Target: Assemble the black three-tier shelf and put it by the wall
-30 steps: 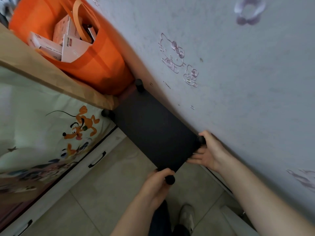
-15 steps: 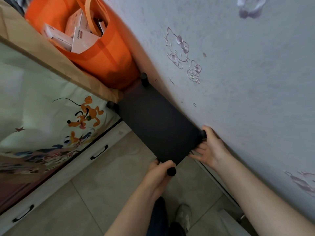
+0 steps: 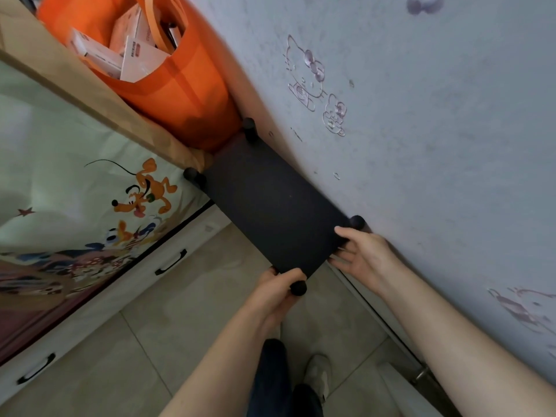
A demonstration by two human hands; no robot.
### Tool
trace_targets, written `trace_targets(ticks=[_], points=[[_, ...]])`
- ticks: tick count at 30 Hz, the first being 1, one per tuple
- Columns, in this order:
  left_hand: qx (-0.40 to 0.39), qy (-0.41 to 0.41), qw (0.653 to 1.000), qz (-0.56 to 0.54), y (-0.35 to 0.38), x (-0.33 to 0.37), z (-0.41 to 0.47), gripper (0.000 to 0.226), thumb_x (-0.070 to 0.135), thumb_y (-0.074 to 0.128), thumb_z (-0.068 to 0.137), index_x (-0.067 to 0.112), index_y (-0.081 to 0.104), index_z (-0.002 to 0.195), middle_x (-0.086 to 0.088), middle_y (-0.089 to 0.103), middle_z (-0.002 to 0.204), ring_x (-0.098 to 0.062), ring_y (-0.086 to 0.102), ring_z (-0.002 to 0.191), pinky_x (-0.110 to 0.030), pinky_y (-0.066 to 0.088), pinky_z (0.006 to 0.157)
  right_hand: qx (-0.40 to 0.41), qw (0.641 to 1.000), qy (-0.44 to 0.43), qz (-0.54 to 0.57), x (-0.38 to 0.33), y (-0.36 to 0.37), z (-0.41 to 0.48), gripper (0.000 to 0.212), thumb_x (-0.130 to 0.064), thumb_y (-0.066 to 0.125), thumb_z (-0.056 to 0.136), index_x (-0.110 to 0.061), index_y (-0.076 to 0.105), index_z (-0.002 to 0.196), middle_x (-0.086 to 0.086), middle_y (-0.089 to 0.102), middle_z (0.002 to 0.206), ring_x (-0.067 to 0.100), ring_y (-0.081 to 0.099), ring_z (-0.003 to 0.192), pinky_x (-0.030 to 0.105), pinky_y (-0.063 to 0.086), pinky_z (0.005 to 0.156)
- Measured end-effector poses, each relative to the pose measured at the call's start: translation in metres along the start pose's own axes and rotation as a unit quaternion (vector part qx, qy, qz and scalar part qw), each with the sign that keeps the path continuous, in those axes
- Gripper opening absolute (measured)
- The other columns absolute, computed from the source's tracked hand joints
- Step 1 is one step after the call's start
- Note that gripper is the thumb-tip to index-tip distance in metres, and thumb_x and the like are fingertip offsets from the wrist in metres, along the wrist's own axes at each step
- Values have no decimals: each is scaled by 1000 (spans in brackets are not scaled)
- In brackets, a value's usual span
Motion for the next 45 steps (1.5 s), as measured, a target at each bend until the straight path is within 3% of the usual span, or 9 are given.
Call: trace_targets(ticks=[6, 11, 17, 19, 25, 29, 34, 41, 45], points=[[-1, 24, 1000, 6, -8, -4, -1, 32, 7, 73, 89, 12, 62, 119, -2, 71, 111, -18, 67, 103, -23, 59, 69, -26, 999, 23, -4, -2, 3, -3, 27, -34, 65, 93, -14, 58, 110, 10, 67, 109, 24, 67, 96, 36, 55, 69], [-5, 38, 999, -33, -14, -14, -11, 40, 31, 70, 92, 13, 63, 127, -6, 68, 126, -21, 69, 110, -28, 59, 83, -49, 998, 39, -26, -1, -3, -5, 30, -37, 67, 91, -12, 57, 103, 13, 67, 112, 26, 67, 101, 36, 56, 76], [-12, 45, 999, -15, -10, -21, -19, 51, 37, 69, 91, 11, 58, 134, -6, 61, 133, -23, 57, 126, -38, 48, 106, -24, 996, 20, -88, 1, -16, -13, 14, -13, 57, 98, -3, 57, 107, 18, 63, 116, 24, 63, 90, 40, 48, 97], [-13, 53, 998, -7, -9, -22, -19, 45, 35, 70, 92, 12, 59, 129, -3, 63, 127, -22, 55, 125, -37, 48, 104, 7, 994, 12, -113, 3, -24, -17, 9, -2, 48, 99, -1, 58, 98, 22, 61, 121, 28, 62, 99, 39, 47, 95], [6, 94, 995, 24, -5, -23, -17, 40, 32, 69, 94, 23, 54, 129, 6, 61, 127, -23, 53, 125, -34, 48, 97, 25, 991, 13, -128, 8, -36, -19, 41, 4, 35, 101, 2, 43, 140, 20, 51, 141, 35, 47, 133, 42, 41, 103], [15, 95, 995, 17, -3, -23, -14, 38, 27, 67, 96, 17, 59, 131, -2, 64, 132, -22, 61, 121, -30, 51, 91, -14, 994, 26, -105, 14, -17, -20, 43, -12, 46, 102, -2, 44, 143, 19, 53, 141, 35, 52, 128, 42, 45, 99], [20, 105, 994, 40, -3, -23, -15, 50, 33, 67, 96, 17, 54, 141, -2, 61, 137, -22, 59, 125, -33, 48, 100, -25, 996, 18, -87, 12, -7, -16, 45, -15, 51, 100, 4, 44, 140, 20, 58, 128, 28, 63, 92, 40, 49, 84], [30, 126, 986, 103, -10, -15, -35, 49, 38, 64, 97, 15, 54, 140, 8, 66, 114, -14, 63, 106, -33, 54, 91, -4, 985, -34, -172, 6, -13, -28, 43, -8, 48, 100, 5, 44, 141, 25, 55, 137, 37, 57, 122, 42, 49, 96], [53, 158, 970, 176, -18, -6, -72, 63, 32, 63, 100, 14, 38, 154, 1, 59, 135, -11, 62, 106, -28, 56, 84, 49, 942, -98, -317, 6, -24, -65, 35, -2, 51, 94, 14, 55, 125, 22, 59, 97, 31, 56, 93, 48, 46, 99]])
Point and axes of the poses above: each hand's wrist, its own z-axis towards the middle knuckle, its own y-axis out of the palm, x = y × z, the point moved 7 cm from there along z, towards the middle knuckle
